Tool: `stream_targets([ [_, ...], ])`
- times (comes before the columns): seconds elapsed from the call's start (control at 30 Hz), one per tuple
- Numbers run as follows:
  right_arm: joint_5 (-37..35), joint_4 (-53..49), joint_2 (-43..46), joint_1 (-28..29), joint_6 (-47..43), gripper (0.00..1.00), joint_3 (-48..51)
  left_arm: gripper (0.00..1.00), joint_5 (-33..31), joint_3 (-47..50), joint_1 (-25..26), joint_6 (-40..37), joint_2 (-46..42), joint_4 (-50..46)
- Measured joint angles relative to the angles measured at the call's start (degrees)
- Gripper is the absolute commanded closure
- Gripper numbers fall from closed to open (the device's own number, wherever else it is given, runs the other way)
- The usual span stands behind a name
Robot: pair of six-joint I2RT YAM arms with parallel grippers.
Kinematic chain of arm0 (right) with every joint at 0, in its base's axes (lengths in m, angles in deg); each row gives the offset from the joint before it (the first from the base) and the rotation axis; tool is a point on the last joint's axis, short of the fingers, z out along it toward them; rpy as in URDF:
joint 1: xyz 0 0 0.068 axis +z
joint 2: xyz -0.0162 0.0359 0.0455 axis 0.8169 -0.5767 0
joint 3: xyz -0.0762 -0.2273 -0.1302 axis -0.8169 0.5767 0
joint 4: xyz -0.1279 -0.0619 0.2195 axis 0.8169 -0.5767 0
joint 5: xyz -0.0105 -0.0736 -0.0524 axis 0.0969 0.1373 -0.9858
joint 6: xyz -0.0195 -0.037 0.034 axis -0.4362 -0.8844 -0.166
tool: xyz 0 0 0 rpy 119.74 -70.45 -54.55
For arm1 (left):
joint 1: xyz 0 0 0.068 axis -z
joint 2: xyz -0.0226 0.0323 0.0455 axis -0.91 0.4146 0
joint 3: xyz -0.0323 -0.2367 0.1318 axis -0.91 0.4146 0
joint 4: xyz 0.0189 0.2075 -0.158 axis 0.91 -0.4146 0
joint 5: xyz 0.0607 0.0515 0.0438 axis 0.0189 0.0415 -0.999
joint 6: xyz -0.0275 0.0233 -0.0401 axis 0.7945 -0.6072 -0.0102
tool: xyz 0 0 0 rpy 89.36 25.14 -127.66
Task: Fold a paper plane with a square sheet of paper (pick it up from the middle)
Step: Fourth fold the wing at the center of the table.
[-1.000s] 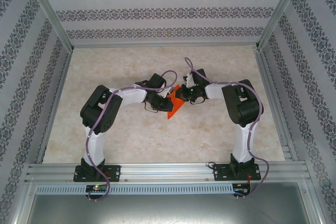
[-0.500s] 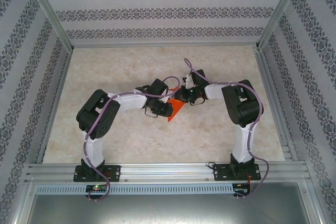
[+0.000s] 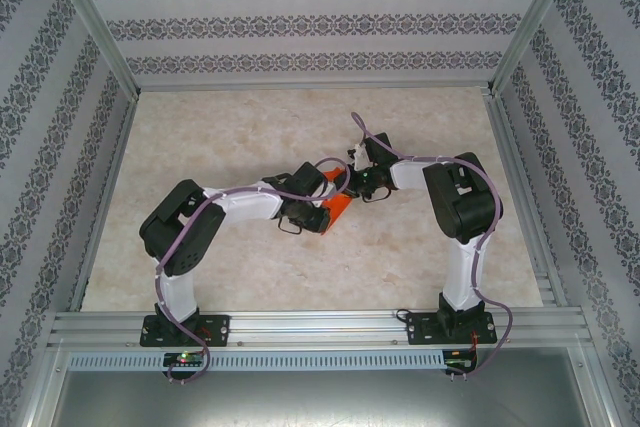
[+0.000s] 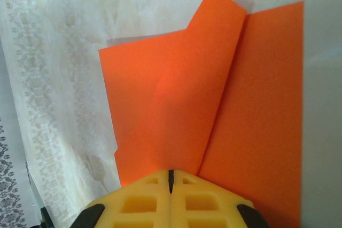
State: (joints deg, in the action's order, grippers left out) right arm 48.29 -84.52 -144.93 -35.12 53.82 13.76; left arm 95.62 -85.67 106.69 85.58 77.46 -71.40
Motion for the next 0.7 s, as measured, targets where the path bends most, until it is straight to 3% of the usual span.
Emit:
stream_targets([
  [0.43,0.09,-1.36,0.63,-0.02,-0.7,0.95,0.48,0.87,-7.78,1.75,4.17,0.02,-1.9,-0.13],
  [0.7,-1.05,-1.27,1.01,-0.17,-0.94,0.95,0.66,0.87,-8.98,3.39,6.4,0.09,-4.04,-3.56],
])
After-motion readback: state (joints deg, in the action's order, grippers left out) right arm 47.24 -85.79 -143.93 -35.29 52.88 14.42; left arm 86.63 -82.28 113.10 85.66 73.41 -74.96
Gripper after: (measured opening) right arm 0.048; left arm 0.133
